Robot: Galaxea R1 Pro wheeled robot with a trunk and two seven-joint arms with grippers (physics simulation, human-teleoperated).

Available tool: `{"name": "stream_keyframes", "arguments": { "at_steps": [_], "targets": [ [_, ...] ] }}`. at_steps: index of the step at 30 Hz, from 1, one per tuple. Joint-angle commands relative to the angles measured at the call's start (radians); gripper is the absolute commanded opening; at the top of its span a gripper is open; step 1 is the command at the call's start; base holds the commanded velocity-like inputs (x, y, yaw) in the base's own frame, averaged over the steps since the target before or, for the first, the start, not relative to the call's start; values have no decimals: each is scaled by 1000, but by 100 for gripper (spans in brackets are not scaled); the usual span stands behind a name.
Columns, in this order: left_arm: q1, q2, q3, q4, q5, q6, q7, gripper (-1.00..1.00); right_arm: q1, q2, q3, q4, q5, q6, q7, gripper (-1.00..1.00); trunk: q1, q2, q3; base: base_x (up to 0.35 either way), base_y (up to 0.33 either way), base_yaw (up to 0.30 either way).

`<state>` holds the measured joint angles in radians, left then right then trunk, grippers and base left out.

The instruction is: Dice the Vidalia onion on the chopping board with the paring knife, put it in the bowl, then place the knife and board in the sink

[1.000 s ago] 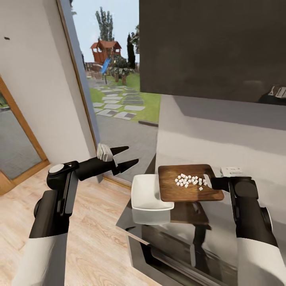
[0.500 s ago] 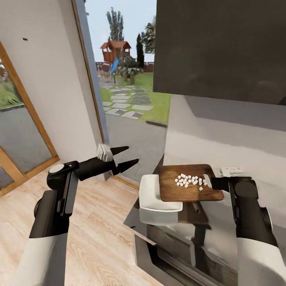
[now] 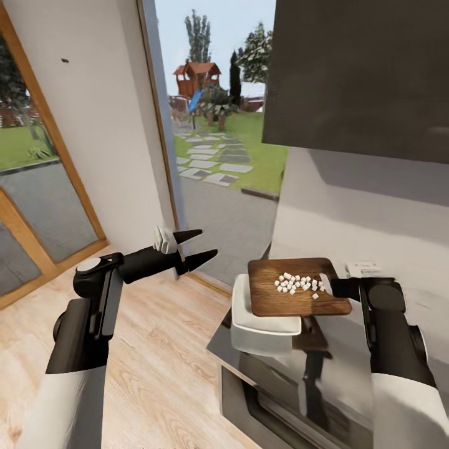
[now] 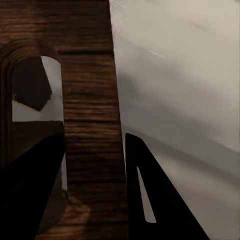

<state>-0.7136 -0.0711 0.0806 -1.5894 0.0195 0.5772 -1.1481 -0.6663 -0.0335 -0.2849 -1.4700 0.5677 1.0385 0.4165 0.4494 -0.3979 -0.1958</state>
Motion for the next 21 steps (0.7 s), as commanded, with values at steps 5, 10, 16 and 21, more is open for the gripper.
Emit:
{"name": "stream_keyframes", "arguments": {
  "at_steps": [5, 10, 16, 21],
  "targets": [
    [-1, -1, -1, 0, 2, 9, -5, 100, -1, 0, 13, -1, 9, 3, 10, -100, 1, -2, -3, 0, 0, 63],
    [-1, -1, -31, 2, 2, 9, -4, 100, -1, -1, 19, -1, 10, 3, 9, -100, 1, -2, -3, 0, 0, 2],
    [-1, -1, -34, 2, 2, 8, -2, 100, -1, -2, 18, -5, 13, 3, 8, -100, 1, -2, -3, 0, 0, 0],
    [-1, -1, -35, 2, 2, 9, -2, 100, -1, -2, 17, -6, 14, 3, 8, -100, 1, -2, -3, 0, 0, 0]
  ]
}}
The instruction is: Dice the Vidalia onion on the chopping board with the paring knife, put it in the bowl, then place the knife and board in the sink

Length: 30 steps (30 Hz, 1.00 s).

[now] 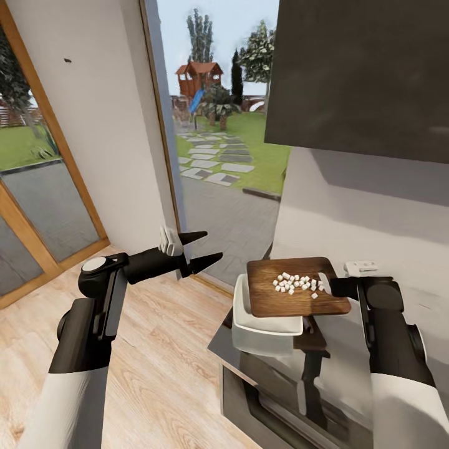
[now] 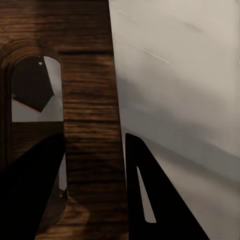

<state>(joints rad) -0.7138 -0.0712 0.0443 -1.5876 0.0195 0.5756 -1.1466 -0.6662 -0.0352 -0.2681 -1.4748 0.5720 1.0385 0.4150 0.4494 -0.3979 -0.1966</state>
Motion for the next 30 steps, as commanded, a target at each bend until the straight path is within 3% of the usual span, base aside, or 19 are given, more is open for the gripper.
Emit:
{"name": "stream_keyframes", "arguments": {
  "at_steps": [1, 12, 18, 30],
  "targets": [
    [-1, -1, 2, 0, 2, 10, -4, 100, -1, 0, 0, -1, 9, 3, 10, -100, 1, -2, -2, 0, 0, 0],
    [-1, -1, 2, 0, 2, 10, -4, 100, -2, -3, 0, -3, 9, 2, 8, -100, 1, -2, -2, 0, 0, 0],
    [-1, -1, 2, 0, 2, 10, -4, 100, -3, -3, 1, -4, 9, 1, -44, -100, 1, -2, -2, 0, 0, 0],
    [-1, -1, 2, 0, 2, 10, -4, 100, -3, -3, 1, -4, 9, 0, -53, -100, 1, -2, 5, -41, 0, 0]
  ]
}}
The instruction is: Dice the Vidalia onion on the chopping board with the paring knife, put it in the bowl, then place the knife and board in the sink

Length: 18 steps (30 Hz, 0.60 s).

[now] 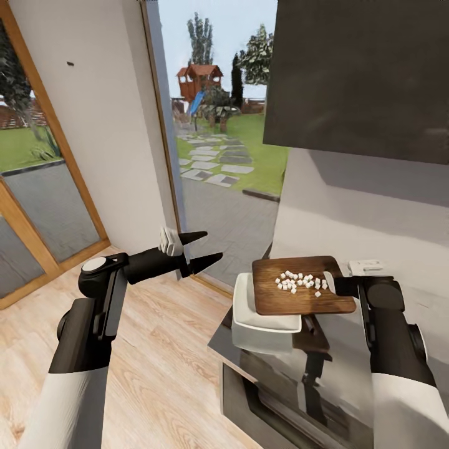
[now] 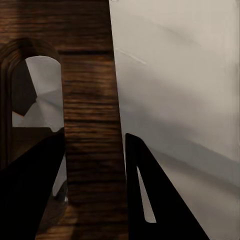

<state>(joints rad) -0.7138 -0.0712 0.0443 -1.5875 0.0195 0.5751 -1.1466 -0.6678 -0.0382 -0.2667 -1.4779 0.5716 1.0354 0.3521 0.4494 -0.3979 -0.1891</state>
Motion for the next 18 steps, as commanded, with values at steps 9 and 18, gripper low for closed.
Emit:
{"name": "stream_keyframes", "arguments": {
  "at_steps": [9, 18],
  "targets": [
    [-1, -1, 2, 0, 2, 11, -4, 100, -1, 0, 0, -1, 10, 3, 8, -100, 1, -2, 8, 0, 0, 0],
    [-1, -1, 2, 0, 2, 10, -4, 100, -1, 0, 1, -1, 10, 2, -54, -100, 1, -2, 22, 0, 0, 0]
  ]
}}
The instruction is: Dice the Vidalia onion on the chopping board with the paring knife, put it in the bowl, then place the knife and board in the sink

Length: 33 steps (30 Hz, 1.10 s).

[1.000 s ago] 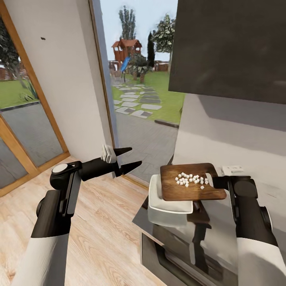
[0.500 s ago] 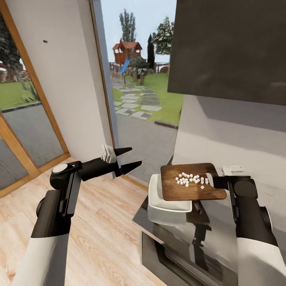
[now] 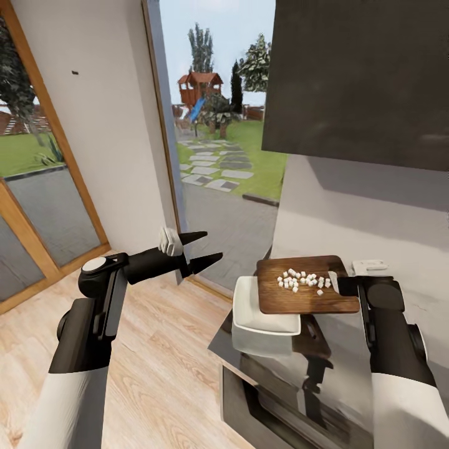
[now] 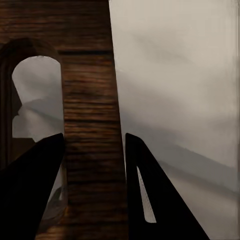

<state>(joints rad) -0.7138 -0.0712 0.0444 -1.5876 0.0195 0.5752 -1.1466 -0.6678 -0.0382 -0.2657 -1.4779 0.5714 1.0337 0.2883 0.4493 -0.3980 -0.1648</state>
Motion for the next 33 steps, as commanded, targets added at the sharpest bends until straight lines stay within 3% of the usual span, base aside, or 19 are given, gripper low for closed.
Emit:
{"name": "stream_keyframes", "arguments": {
  "at_steps": [1, 14, 22, 28, 33],
  "targets": [
    [-1, -1, 2, 0, 2, 10, -4, 100, -1, 0, 0, -1, 10, 3, 8, -100, 1, -2, 0, 0, 0, 0],
    [-1, -1, 2, 0, 2, 10, -4, 100, -1, 0, 0, -1, 10, 3, 4, -100, 1, -2, 20, 0, 0, 0],
    [-1, -1, 2, 1, 2, 10, -4, 100, -1, 0, 1, -1, 11, 3, -43, -100, 1, -2, 33, 0, 0, 0],
    [-1, -1, 2, 1, 2, 10, -4, 100, -1, 0, 52, -1, 11, 4, -44, -100, 1, -2, 43, 0, 0, 0],
    [-1, -1, 2, 1, 2, 10, -4, 100, -1, 0, 57, -1, 11, 5, -44, -100, 1, -2, 50, 0, 0, 0]
  ]
}}
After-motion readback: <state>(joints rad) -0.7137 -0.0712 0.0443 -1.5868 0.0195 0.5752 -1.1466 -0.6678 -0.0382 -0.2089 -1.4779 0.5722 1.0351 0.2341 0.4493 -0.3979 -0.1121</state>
